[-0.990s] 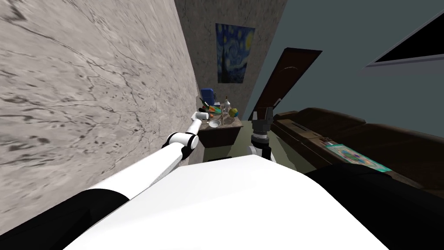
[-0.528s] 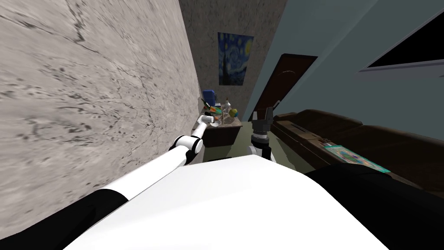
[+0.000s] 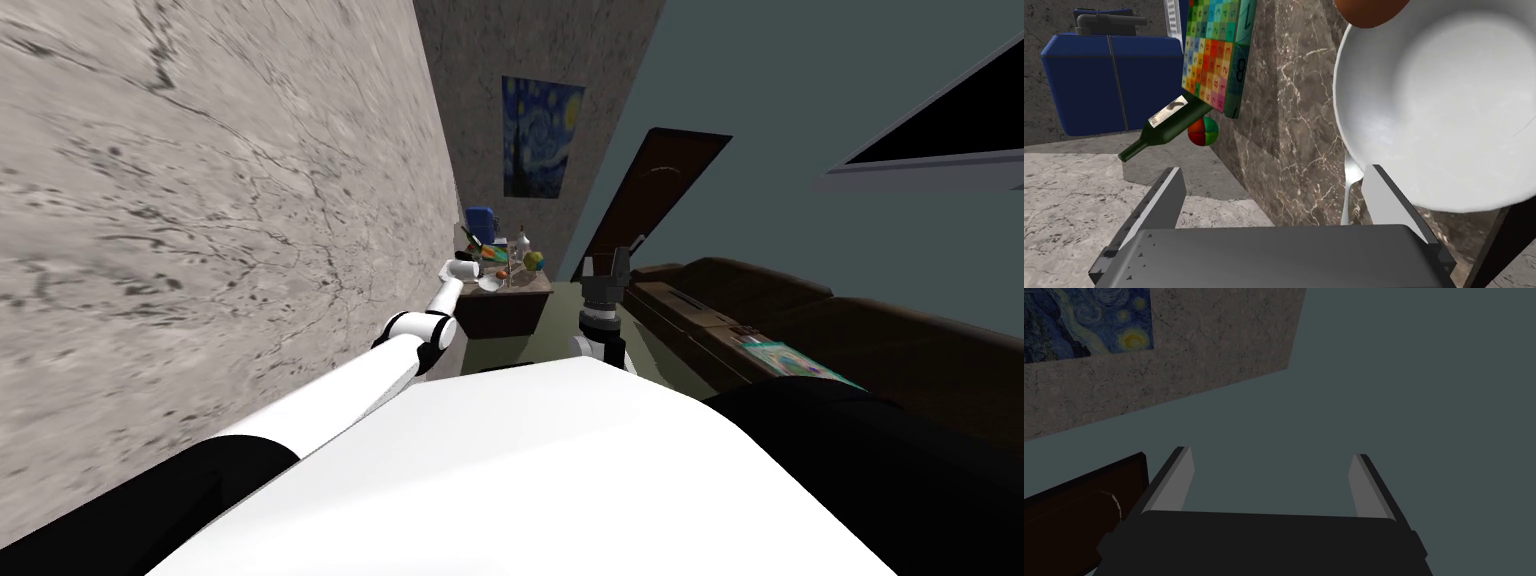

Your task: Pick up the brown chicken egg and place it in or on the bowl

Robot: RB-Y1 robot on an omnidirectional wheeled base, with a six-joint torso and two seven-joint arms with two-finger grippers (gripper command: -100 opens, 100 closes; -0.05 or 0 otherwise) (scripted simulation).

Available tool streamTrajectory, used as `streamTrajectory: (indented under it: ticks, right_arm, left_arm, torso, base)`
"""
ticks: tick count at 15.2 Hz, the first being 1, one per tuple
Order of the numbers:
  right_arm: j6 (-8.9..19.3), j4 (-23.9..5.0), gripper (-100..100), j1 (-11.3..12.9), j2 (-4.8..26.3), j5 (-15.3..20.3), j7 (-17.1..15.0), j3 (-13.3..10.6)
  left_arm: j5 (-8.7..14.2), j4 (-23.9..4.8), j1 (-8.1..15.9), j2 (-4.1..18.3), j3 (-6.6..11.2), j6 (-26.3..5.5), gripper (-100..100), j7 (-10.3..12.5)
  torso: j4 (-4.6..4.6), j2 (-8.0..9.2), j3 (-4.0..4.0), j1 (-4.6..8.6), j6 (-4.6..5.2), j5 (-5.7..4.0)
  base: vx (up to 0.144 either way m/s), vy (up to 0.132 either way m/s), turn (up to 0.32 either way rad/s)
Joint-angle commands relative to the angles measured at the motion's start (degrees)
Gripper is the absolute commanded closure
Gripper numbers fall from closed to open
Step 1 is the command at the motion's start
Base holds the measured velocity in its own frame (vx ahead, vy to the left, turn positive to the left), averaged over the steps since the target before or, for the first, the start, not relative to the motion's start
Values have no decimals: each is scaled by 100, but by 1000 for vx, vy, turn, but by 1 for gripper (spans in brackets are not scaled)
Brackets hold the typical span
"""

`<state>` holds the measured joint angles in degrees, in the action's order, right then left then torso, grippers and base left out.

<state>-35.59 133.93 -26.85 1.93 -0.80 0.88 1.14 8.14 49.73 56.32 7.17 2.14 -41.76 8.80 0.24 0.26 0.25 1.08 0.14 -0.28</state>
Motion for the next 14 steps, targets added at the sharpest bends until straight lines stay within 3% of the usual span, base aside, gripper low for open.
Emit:
streamTrajectory:
  ticks: [1, 5, 8, 11, 14]
  right_arm:
    - [0, 0, 0, 0, 0, 0, 0, 0]
    - [0, 0, 0, 0, 0, 0, 0, 0]
    - [0, 0, 0, 0, 0, 0, 0, 0]
    - [0, 0, 0, 0, 0, 0, 0, 0]
    - [0, 0, 0, -1, 0, 0, 0, 0]
  left_arm:
    - [106, 95, 26, 123, 76, 60, -100, -13]
    - [276, 386, -16, 205, 182, 99, -100, -40]
    - [391, 540, -80, 95, 202, 140, -100, -127]
    - [480, 578, -200, -53, 133, 239, -100, -335]
    - [490, 475, -354, 10, 21, 323, -100, -553]
  torso:
    - [0, 0, 0, 0, 0, 0]
    - [-1, 0, -1, 12, 2, -2]
    - [0, 2, 1, 11, 2, -3]
    - [-3, -8, -5, 12, 2, -3]
    - [-7, -24, -14, -7, 0, 1]
  base:
    - [-11, -235, 62]
    - [-23, -233, 65]
    - [-24, -226, 90]
    - [-4, -220, 120]
    - [34, -161, 120]
